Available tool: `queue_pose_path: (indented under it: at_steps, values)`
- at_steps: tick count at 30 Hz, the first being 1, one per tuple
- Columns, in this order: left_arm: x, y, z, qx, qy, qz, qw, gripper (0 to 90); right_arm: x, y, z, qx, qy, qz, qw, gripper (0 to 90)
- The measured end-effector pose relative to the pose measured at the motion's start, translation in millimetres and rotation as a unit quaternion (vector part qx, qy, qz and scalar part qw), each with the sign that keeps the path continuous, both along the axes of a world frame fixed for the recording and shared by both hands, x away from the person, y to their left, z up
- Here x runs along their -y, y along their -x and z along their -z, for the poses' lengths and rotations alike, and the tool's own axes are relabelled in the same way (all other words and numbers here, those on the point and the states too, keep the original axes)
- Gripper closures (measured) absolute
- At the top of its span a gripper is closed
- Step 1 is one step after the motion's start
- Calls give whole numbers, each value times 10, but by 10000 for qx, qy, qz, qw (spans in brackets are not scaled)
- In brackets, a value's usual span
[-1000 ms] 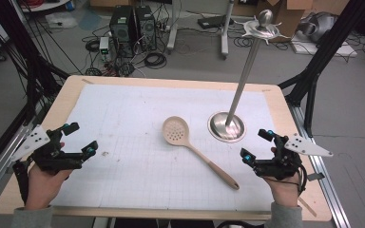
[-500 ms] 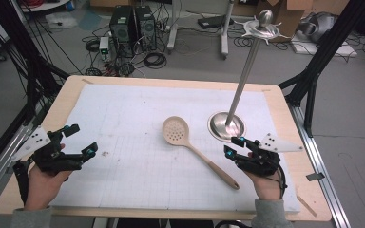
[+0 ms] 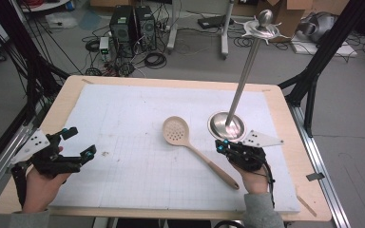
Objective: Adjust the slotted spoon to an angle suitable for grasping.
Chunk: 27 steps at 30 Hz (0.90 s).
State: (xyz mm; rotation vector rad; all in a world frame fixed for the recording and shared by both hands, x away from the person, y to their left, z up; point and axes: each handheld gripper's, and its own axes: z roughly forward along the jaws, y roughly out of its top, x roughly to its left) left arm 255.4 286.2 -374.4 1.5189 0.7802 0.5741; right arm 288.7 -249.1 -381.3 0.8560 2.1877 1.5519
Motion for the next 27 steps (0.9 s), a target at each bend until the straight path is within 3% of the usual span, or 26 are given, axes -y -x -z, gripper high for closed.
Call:
queue_pose_path:
  at_steps: [6,12,27]
  values:
    - [-2,37,-5,22,-42,12,10000,18,-202,-125,88,-19,307,-84,9995,894]
    - [-10,52,14,-22,-76,-20,10000,18,-268,-218,169,-232,370,-72,9990,894]
    - [-4,77,49,-107,-131,-1,9999,18,-431,-438,436,-588,865,-106,9945,895]
